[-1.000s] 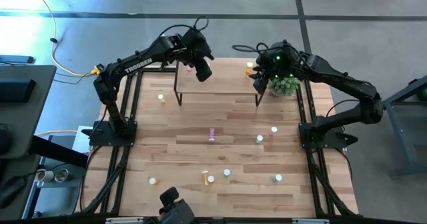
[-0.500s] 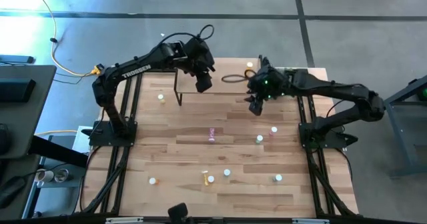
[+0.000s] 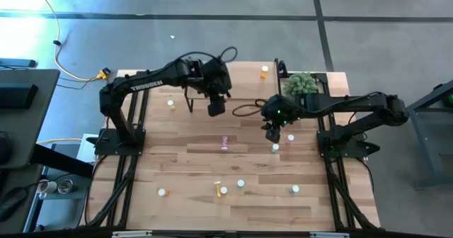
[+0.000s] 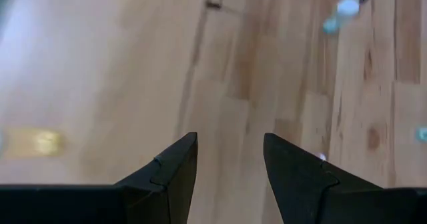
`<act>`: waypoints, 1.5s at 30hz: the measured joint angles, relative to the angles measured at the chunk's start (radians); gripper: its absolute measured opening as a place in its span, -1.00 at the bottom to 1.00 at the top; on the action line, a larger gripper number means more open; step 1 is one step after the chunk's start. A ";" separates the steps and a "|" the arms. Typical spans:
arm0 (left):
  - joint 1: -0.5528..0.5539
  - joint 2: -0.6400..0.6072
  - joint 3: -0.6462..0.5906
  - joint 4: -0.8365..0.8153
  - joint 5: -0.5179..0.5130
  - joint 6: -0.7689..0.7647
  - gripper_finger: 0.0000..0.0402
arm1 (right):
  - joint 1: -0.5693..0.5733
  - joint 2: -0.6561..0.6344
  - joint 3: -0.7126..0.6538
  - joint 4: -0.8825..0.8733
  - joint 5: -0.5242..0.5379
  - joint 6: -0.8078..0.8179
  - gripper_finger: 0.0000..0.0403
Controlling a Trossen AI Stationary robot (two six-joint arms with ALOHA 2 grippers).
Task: Pick and place medicine bottles onto shelf by color
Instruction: Put the left blue pill bottle on the shelf
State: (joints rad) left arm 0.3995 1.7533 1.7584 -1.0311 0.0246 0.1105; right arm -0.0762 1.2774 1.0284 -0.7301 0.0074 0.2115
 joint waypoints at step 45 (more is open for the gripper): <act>-0.482 -0.319 -0.892 0.747 -0.244 -0.502 -0.20 | 0.282 0.000 -0.063 0.432 0.025 -0.069 -0.21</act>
State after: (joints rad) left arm -0.0826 1.4342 0.8661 -0.2842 -0.2197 -0.3913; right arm 0.2057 1.2774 0.9657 -0.2978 0.0323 0.1427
